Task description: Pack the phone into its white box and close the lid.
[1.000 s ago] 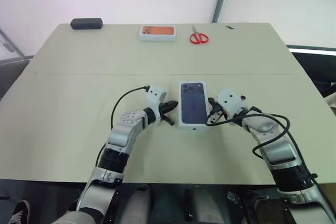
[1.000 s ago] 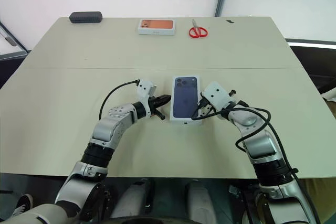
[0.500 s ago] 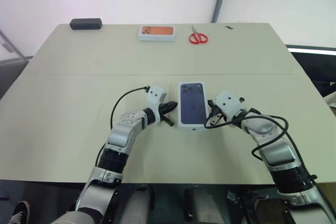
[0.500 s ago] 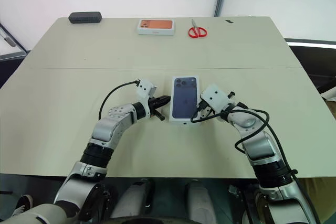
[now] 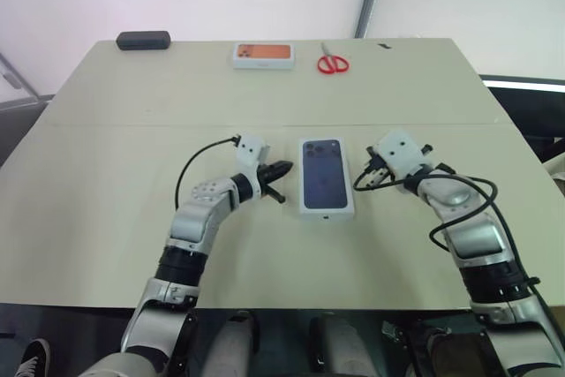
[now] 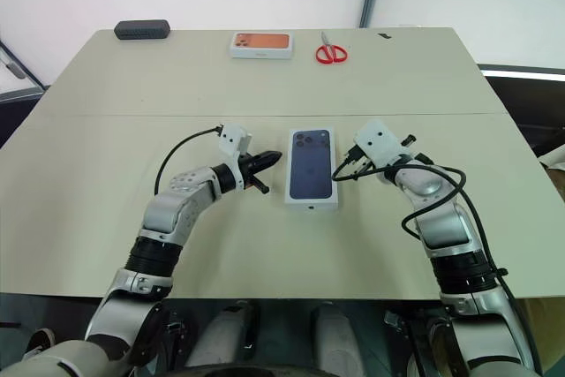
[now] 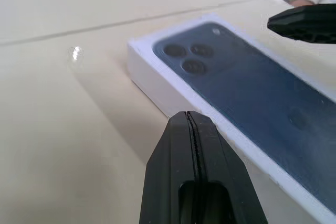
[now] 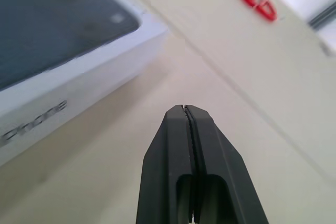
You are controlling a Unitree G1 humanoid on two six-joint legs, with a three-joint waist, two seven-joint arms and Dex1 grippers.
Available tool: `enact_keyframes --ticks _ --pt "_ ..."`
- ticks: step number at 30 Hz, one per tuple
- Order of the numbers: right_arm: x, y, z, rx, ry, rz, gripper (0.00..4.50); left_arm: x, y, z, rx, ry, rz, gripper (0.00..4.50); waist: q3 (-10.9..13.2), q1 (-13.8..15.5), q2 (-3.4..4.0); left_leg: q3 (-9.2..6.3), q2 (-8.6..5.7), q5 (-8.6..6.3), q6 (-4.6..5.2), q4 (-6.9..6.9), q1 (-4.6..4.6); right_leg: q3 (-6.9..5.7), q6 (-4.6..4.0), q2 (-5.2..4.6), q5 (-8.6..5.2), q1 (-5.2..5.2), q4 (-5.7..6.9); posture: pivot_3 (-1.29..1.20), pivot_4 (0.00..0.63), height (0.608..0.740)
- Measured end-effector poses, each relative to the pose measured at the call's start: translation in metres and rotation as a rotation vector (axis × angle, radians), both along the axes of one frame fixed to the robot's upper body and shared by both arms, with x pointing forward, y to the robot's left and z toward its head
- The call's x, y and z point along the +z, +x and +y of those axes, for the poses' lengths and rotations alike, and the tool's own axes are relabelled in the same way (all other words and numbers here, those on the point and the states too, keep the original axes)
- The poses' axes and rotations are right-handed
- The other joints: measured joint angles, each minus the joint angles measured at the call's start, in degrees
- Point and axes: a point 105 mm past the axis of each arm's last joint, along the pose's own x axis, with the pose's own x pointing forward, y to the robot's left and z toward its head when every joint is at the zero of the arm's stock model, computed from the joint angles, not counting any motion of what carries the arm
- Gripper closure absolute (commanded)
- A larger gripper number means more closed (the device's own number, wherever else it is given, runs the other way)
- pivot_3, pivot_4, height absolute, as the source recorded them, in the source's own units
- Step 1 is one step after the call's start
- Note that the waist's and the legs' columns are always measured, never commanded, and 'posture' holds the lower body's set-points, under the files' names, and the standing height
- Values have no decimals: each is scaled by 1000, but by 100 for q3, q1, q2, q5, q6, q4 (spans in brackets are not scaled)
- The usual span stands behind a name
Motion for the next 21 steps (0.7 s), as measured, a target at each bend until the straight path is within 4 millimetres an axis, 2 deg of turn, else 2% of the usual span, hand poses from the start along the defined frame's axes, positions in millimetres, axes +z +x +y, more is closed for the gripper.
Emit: enact_keyframes --ticks 3,5,7,9,11,13,16,21 --pt "6 0 7 28 40 -17 4474 5 1 -3 -4 -32 -2 4500 0 0 0 2 0 0 0 0 0 1 0 -2 0 0 0 0 150 740" --pt "12 -3 21 86 126 -21 4474 9 1 -7 -2 -68 0 4500 1 -2 -1 0 0 0 0 0 0 1 0 -1 0 0 2 0 150 740" --pt "16 -8 31 143 136 -25 4474 16 2 -15 -17 -84 -15 4500 1 0 -1 0 0 0 0 2 0 -1 1 0 0 2 2 0 150 740" --pt "13 -13 41 195 113 -14 4474 20 1 -22 -34 -78 -33 4500 0 0 0 1 -1 0 0 3 1 0 1 0 0 3 1 0 150 740" --pt "-2 -19 45 219 94 37 4474 13 -1 -28 -48 -74 -12 4500 0 8 0 0 -1 0 0 3 0 -1 1 -1 0 2 2 0 150 740" --pt "-18 -23 46 223 62 88 4474 3 -3 -32 -58 -50 12 4500 0 3 0 1 -2 0 0 3 0 1 1 -1 0 0 3 0 150 740" --pt "-29 -25 37 204 -37 118 4474 -7 -8 -35 -80 7 1 4500 -2 0 1 2 -2 0 0 2 7 2 0 0 0 6 4 0 150 740" --pt "-32 -25 30 185 -79 127 4474 -16 -11 -33 -89 45 9 4500 -10 4 -1 1 -1 0 0 4 13 1 0 -1 0 17 3 0 150 740"
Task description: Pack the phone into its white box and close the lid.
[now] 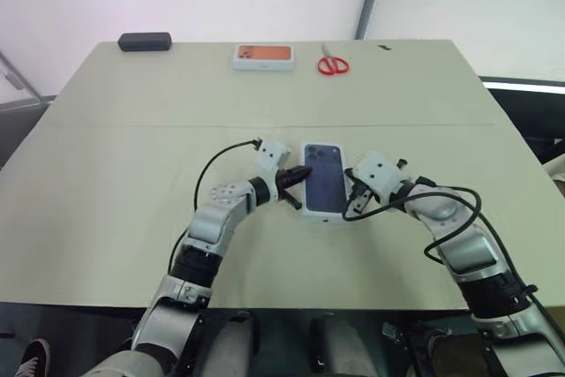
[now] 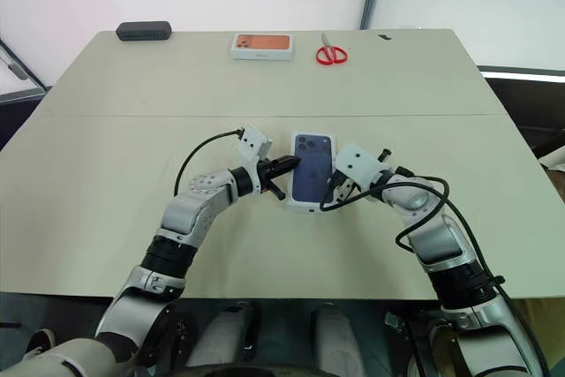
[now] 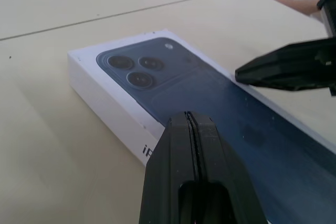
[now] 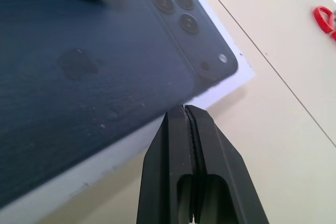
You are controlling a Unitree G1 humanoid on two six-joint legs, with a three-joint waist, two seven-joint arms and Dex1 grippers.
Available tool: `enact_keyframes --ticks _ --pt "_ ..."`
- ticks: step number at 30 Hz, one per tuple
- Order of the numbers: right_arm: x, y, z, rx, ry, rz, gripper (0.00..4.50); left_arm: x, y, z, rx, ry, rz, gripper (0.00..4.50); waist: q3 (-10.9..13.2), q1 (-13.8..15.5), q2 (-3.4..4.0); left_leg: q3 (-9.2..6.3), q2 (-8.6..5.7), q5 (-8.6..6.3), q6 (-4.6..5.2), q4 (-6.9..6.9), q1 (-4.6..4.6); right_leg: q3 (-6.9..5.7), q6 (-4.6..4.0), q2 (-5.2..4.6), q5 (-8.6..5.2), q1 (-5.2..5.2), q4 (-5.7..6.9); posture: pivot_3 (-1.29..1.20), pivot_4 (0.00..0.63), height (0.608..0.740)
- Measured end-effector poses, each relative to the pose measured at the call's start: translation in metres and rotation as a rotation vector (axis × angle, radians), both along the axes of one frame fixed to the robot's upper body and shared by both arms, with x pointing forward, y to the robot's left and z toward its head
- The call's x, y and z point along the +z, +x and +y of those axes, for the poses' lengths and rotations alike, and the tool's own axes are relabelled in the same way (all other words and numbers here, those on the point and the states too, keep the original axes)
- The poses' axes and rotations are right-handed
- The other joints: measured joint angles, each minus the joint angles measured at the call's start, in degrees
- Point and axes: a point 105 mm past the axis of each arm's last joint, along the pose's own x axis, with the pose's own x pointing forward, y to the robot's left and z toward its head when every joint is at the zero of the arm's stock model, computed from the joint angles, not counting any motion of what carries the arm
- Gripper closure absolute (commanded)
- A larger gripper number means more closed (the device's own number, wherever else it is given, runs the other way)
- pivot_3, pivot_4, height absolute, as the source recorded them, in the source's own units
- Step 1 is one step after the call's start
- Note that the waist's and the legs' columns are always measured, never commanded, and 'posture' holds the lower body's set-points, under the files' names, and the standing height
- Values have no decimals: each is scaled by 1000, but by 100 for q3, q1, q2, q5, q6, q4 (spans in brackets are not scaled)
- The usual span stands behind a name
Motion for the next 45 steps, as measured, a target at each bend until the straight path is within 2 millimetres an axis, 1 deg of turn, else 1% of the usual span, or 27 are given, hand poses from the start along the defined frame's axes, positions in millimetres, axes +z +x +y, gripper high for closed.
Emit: enact_keyframes --ticks 7,13,16,19,20,22,23,25,26,27,28,29,30,31,32,34,35,38,40,42,43,45 --pt "-1 -3 4 18 7 13 4474 -4 -2 5 6 9 -4 4500 -8 -5 0 -1 1 0 0 -1 1 0 0 0 0 0 0 0 150 740" --pt "-6 -30 22 188 42 65 4474 -11 -21 15 -58 54 -40 4500 -15 -9 -1 -2 4 0 0 -2 4 2 0 1 0 3 -1 0 150 740" --pt "-8 -43 18 256 19 98 4474 -11 -33 18 -109 55 -41 4500 -15 3 -1 -2 4 -1 1 -2 3 0 -1 0 -1 6 -6 0 150 740" --pt "-9 -48 13 272 18 114 4474 -13 -39 21 -139 53 -31 4500 -16 8 -2 -3 5 -1 1 -2 3 0 -1 -1 -1 6 -7 0 150 740" --pt "-9 -48 13 271 26 120 4497 -13 -40 20 -144 49 -27 4241 -16 8 -2 -3 5 -1 1 -2 3 1 -1 -1 -1 6 -7 0 150 740" --pt "-8 -48 13 261 78 147 3953 -13 -42 18 -151 30 -16 3662 -16 9 -2 -6 6 -1 1 -2 3 0 -1 -1 -1 6 -8 0 150 740" --pt "-7 -45 15 243 135 168 3611 -12 -42 17 -156 15 -13 3127 -16 8 -3 -8 7 -1 1 -1 2 0 -1 -1 -1 6 -8 0 150 740" --pt "-5 -41 22 229 233 198 2782 -10 -43 13 -158 -9 -11 2265 -14 8 -1 -13 7 -1 1 -1 -4 3 -1 -2 -1 -4 -5 0 150 740" --pt "-2 -40 25 233 262 197 2194 -9 -42 13 -156 -15 -13 1707 -13 3 -1 -15 7 -1 1 -1 -5 3 -1 -1 -1 -6 -5 0 150 740" --pt "3 -38 26 228 292 190 1747 -7 -40 16 -146 -15 -17 1271 -12 -5 -1 -15 7 -1 1 -1 -5 3 -1 0 -1 -8 -4 0 150 740" --pt "12 -34 24 220 325 173 1225 -4 -36 23 -127 -9 -29 733 -10 -12 0 -15 7 -1 1 -2 -6 5 -2 1 0 -13 -3 0 150 740" --pt "22 -30 20 211 351 150 695 1 -29 36 -99 1 -44 256 -10 -19 0 -14 7 -1 1 -3 -6 4 -2 4 0 -14 -1 0 150 740" --pt "31 -28 16 206 366 125 205 7 -23 50 -65 8 -59 0 -10 -21 0 -14 9 -1 1 -3 -5 4 -2 6 0 -13 -1 0 150 740" --pt "37 -27 12 205 369 109 83 13 -17 66 -38 18 -77 0 -10 -18 1 -13 9 -1 1 -4 -6 2 -2 6 -1 -14 -1 0 150 740" --pt "39 -27 8 211 366 107 83 17 -13 80 -17 27 -88 0 -10 -12 0 -8 8 -1 1 -5 -6 0 -2 6 -1 -12 -2 0 150 740" --pt "37 -27 5 220 365 115 83 20 -8 102 24 39 -90 0 -10 -9 1 -3 7 -2 2 -5 -6 1 -2 2 -1 -10 -5 0 150 740" --pt "33 -26 4 218 365 125 83 19 -7 107 34 41 -89 0 -10 -6 1 -2 5 -2 2 -4 -7 2 -1 -2 -1 -10 -6 0 150 740" --pt "26 -24 5 231 366 138 83 17 -9 107 26 22 -83 0 -7 16 -3 -3 5 -2 2 0 -12 0 -1 -8 0 -9 -6 0 150 740" --pt "25 -25 4 241 357 136 83 25 -7 115 49 -15 -105 0 -7 4 -3 -6 5 -2 2 -1 -11 1 -1 -7 0 -13 -5 0 150 740" --pt "23 -28 -2 242 337 152 83 30 -7 129 80 -7 -119 0 -7 -7 -3 -7 8 -2 2 -4 -9 2 -1 -3 0 -15 -4 0 150 740" --pt "23 -31 -10 233 331 163 83 31 -10 142 107 5 -126 0 -7 -22 -3 -6 9 -2 2 -8 -9 5 -1 -2 0 -19 -3 0 150 740" --pt "22 -36 -25 207 332 178 83 26 -18 165 145 39 -112 0 -6 -41 1 -5 13 -3 4 -10 -6 12 -2 -1 -1 -20 -2 0 150 740"
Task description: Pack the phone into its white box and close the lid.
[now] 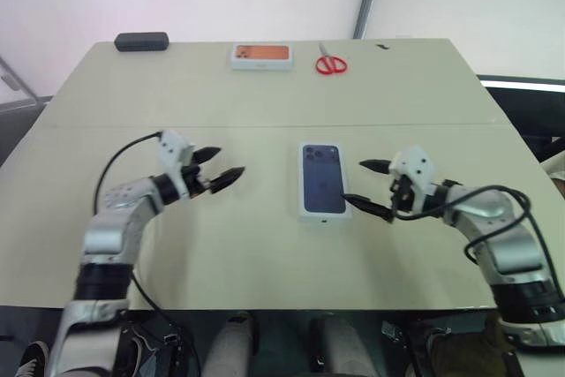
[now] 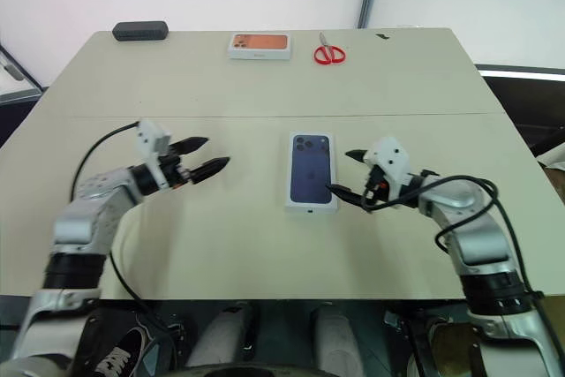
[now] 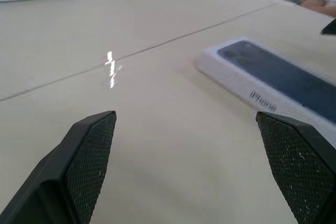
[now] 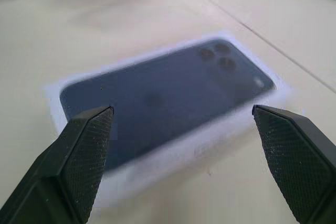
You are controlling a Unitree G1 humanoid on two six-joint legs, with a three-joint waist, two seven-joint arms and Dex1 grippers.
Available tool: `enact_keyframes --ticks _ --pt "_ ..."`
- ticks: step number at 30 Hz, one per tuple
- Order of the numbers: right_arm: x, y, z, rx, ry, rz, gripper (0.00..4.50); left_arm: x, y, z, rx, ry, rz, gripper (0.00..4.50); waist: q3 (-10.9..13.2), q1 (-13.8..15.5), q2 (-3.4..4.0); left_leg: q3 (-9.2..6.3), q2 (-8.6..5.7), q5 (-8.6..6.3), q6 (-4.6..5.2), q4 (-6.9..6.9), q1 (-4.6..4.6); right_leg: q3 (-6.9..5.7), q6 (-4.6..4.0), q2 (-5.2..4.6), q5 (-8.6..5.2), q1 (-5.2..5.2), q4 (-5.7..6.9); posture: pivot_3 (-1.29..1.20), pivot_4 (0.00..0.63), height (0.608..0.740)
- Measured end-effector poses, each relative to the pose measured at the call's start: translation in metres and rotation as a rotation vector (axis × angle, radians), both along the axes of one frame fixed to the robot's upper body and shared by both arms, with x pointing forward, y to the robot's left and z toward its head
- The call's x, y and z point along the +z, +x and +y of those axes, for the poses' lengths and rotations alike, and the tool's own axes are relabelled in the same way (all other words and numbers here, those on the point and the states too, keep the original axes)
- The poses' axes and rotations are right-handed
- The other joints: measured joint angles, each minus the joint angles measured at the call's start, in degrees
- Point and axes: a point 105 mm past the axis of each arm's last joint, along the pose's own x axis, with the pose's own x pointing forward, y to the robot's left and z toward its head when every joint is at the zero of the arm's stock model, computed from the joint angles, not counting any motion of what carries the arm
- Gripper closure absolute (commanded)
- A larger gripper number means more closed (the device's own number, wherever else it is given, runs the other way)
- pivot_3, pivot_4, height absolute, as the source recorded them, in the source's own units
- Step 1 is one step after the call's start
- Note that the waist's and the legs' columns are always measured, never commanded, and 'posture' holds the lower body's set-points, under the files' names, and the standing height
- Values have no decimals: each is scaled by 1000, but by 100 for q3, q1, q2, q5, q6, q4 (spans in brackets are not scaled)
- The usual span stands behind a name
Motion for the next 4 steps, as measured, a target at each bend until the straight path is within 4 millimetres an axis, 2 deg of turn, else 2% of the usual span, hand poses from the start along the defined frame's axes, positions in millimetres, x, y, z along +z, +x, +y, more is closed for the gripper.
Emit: enact_keyframes --ticks 4 --pt "0 -9 -11 4 -8 18 83 -21 -18 27 38 52 63 0 1 26 1 -1 6 0 0 4 1 0 -2 -4 -1 5 -1 0 150 740"
